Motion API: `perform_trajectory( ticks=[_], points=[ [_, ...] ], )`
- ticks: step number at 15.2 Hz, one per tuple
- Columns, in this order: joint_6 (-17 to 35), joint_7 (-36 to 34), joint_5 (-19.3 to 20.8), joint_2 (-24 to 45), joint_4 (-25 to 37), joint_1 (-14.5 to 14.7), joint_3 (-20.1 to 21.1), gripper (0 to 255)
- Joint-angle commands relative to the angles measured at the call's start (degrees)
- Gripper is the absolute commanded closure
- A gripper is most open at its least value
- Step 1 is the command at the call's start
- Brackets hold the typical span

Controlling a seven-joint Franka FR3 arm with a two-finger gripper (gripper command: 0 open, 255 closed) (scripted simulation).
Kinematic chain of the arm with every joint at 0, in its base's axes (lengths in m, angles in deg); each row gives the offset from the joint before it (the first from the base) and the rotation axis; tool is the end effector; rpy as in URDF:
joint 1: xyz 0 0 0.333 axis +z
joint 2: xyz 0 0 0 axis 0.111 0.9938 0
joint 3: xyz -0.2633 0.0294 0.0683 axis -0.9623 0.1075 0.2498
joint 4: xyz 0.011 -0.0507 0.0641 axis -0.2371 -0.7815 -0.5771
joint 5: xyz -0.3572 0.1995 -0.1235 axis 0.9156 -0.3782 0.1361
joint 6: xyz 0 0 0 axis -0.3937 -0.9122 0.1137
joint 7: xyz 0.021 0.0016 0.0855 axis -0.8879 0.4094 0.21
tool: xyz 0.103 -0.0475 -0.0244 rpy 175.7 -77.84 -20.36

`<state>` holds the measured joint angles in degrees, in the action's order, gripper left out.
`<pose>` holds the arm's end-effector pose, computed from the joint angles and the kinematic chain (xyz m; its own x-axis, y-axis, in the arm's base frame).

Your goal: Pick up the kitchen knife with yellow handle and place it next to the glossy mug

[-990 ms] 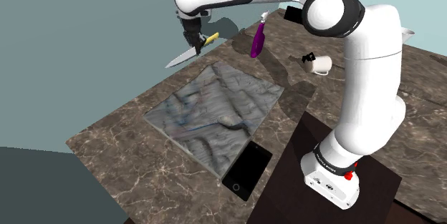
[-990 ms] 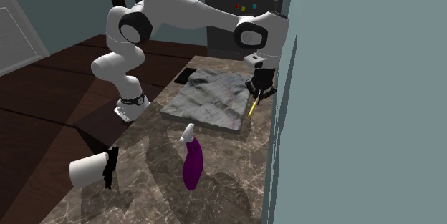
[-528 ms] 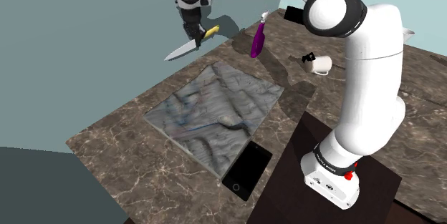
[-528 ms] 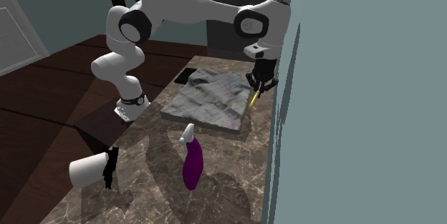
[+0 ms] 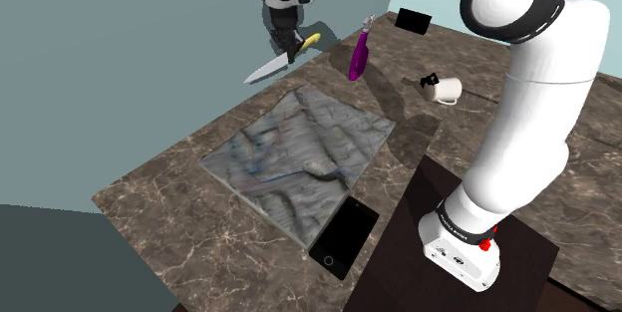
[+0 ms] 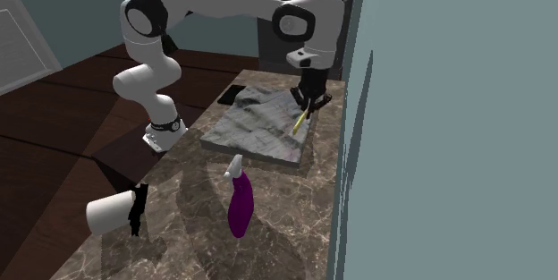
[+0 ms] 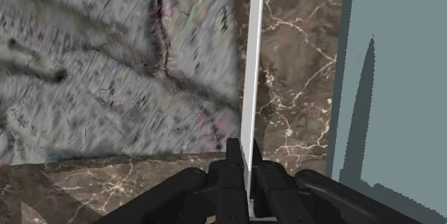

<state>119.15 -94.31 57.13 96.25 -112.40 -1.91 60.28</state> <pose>0.6618 0.1259 0.4177 0.1303 -0.9838 0.1230 -0.9902 -0.1230 0.0656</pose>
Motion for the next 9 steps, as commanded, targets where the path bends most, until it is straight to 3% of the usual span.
perform_trajectory(
  ticks=[1, 9],
  points=[
    [2.7, 1.5, -1.6, -4.9, -7.1, -2.3, 0.0, 255],
    [9.3, 10.3, -8.1, -23.0, -29.1, -8.3, -2.4, 255]
  ],
)
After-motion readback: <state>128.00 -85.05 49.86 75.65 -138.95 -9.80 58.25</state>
